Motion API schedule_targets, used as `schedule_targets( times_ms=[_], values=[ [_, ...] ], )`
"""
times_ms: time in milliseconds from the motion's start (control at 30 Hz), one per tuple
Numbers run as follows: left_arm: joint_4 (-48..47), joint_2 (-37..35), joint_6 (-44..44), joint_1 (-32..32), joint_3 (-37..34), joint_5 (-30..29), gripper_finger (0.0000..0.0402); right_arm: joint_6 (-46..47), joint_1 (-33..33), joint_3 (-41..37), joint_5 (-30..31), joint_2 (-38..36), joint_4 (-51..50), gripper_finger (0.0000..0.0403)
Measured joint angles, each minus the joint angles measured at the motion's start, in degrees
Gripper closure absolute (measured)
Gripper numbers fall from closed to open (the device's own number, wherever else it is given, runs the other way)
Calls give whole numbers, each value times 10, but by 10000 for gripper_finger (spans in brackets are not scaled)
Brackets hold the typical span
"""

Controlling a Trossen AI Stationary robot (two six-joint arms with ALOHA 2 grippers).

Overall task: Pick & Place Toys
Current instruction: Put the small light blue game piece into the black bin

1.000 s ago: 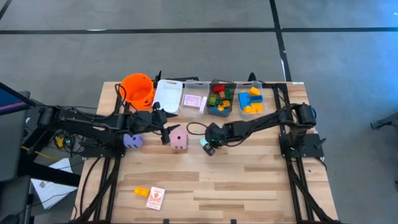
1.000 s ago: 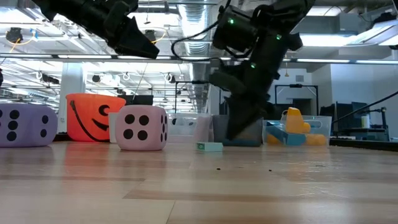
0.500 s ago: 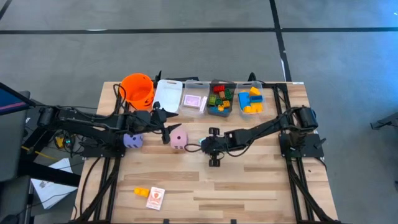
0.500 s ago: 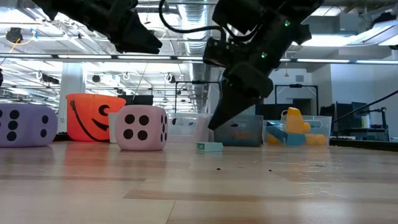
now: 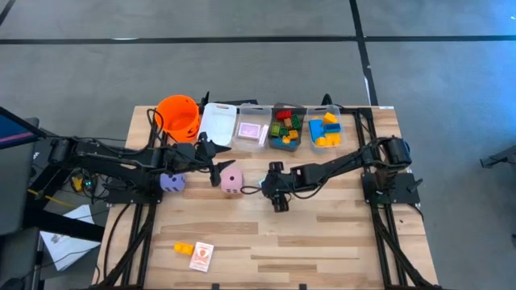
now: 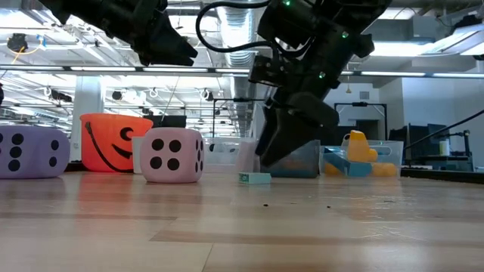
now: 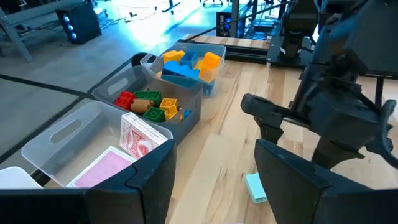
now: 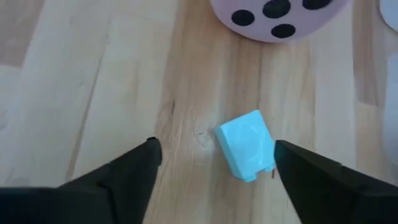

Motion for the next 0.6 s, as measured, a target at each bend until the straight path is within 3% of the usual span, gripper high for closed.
schedule_targets(
  times_ms=[200, 600],
  values=[
    [0, 0, 0, 0, 0, 0, 192, -20, -30, 0, -33, 0, 1, 61],
    [-1, 0, 0, 0, 0, 0, 192, -20, -89, 0, -133, 0, 16, 74]
  ],
)
